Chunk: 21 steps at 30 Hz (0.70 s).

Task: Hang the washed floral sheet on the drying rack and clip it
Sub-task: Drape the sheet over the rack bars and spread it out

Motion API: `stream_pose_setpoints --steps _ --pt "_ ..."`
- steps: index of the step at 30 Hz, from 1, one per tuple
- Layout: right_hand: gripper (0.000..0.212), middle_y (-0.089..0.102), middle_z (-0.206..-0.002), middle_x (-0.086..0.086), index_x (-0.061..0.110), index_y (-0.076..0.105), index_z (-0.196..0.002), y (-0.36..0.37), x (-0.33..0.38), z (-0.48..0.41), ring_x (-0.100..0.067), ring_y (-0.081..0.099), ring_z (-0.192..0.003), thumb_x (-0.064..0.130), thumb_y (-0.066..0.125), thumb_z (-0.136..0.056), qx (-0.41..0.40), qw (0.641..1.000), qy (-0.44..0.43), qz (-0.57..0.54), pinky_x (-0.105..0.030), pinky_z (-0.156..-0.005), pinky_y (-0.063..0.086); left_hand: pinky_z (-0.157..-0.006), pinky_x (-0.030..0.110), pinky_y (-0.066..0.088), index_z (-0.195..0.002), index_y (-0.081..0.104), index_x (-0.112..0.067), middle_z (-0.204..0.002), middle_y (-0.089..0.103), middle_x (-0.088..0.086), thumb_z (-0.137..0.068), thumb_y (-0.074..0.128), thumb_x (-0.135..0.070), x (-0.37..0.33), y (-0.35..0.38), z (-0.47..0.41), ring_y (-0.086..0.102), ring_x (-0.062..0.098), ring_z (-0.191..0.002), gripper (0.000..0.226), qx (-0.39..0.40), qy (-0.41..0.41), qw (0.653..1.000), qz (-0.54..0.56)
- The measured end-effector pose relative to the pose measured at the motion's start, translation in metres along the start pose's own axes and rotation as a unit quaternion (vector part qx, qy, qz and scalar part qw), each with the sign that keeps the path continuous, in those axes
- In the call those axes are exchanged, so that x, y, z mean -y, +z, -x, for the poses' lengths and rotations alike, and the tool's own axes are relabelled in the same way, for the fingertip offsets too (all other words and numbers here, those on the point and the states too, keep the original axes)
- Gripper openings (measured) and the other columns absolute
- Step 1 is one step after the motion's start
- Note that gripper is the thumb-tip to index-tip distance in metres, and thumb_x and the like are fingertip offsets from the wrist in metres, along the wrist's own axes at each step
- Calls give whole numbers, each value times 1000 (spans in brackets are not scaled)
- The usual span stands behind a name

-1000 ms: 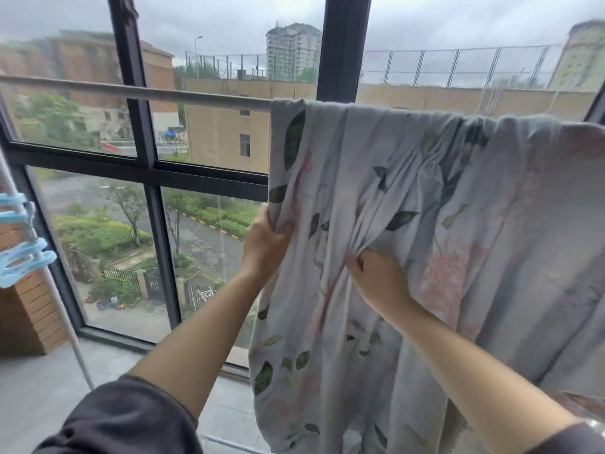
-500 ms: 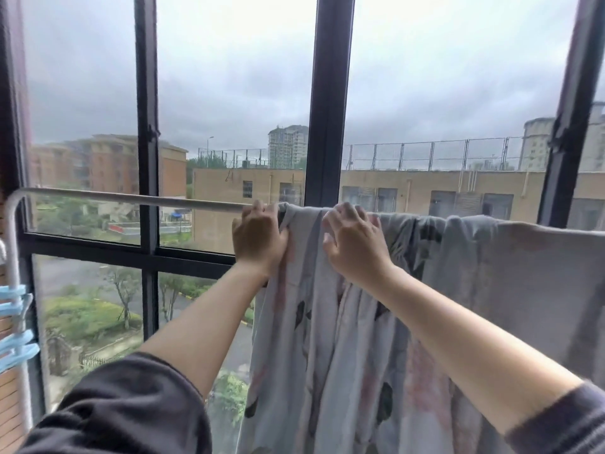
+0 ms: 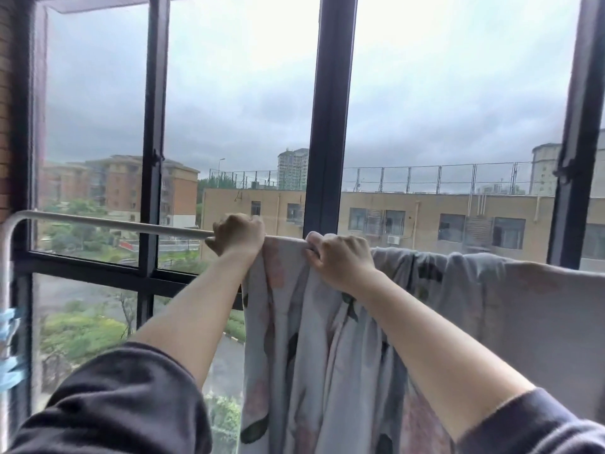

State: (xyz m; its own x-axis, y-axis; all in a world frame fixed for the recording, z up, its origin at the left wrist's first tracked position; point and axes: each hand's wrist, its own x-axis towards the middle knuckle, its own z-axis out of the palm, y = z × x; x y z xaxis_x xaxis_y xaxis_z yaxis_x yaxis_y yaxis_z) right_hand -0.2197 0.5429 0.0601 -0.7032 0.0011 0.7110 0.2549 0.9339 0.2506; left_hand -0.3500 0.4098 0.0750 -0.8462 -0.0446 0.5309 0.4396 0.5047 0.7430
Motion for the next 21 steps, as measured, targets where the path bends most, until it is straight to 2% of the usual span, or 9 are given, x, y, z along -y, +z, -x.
stream_pose_setpoints --steps 2,4,7,10,13,15,18,20,21 --pt "29 65 -97 -5 24 52 -107 1 -2 1 -28 61 -86 43 32 -98 -5 1000 1 -4 -32 -65 31 -107 55 24 -87 63 -5 -101 58 12 -89 40 -31 1 -2 -8 49 32 -109 35 23 -40 999 -23" --pt "28 64 -96 -5 24 52 -105 2 -2 1 -28 61 -85 43 32 -97 -15 1000 -2 -9 -32 -65 31 -110 57 19 -87 66 -6 -98 62 12 -88 42 -34 -2 0 -8 52 32 -108 37 45 -30 998 -43" --pt "28 65 -94 -3 25 52 -103 4 -1 2 -28 61 -83 43 33 -97 -31 999 -5 -19 -31 -64 32 -112 59 13 -81 67 -7 -96 64 11 -87 42 -33 3 -3 -13 52 33 -109 37 19 -63 998 -13" --pt "28 65 -95 -3 25 52 -104 6 0 2 -29 62 -84 43 33 -97 -41 999 -7 -21 -32 -64 33 -112 60 9 -83 60 -2 -121 57 16 -89 42 -32 19 -16 -24 42 33 -123 35 -61 -110 991 -48" --pt "28 65 -94 -2 24 53 -103 5 -2 1 -28 62 -83 43 34 -96 -35 999 6 -21 -31 -64 31 -112 59 8 -103 64 -4 -137 44 14 -87 45 -34 31 -26 -27 35 32 -131 38 -80 -116 985 -104" --pt "28 66 -92 -2 24 53 -100 4 -2 0 -27 61 -83 45 34 -95 -26 999 14 -16 -30 -63 31 -110 58 15 -103 63 -8 -124 52 12 -87 46 -32 36 -26 -28 44 30 -119 33 -78 -35 982 -166" --pt "32 66 -89 -2 23 50 -89 1 3 -5 -25 61 -86 52 35 -93 16 999 33 -14 -32 -66 34 -99 48 39 -90 57 -13 -79 58 2 -90 47 -26 43 -26 -28 54 23 -78 17 -25 88 985 -149" --pt "41 63 -92 -2 23 54 -87 -3 10 -12 -23 58 -93 58 33 -92 40 998 48 -15 -38 -82 39 -83 41 50 -85 54 -14 -74 58 2 -91 47 -25 45 -31 -29 58 24 -74 15 3 124 985 -122" --pt "45 63 -95 -3 22 57 -91 -2 20 -18 -23 56 -96 59 31 -92 43 998 46 -8 -44 -95 35 -78 38 51 -84 54 -14 -75 60 4 -91 47 -26 48 -34 -32 59 25 -75 15 6 139 983 -123"
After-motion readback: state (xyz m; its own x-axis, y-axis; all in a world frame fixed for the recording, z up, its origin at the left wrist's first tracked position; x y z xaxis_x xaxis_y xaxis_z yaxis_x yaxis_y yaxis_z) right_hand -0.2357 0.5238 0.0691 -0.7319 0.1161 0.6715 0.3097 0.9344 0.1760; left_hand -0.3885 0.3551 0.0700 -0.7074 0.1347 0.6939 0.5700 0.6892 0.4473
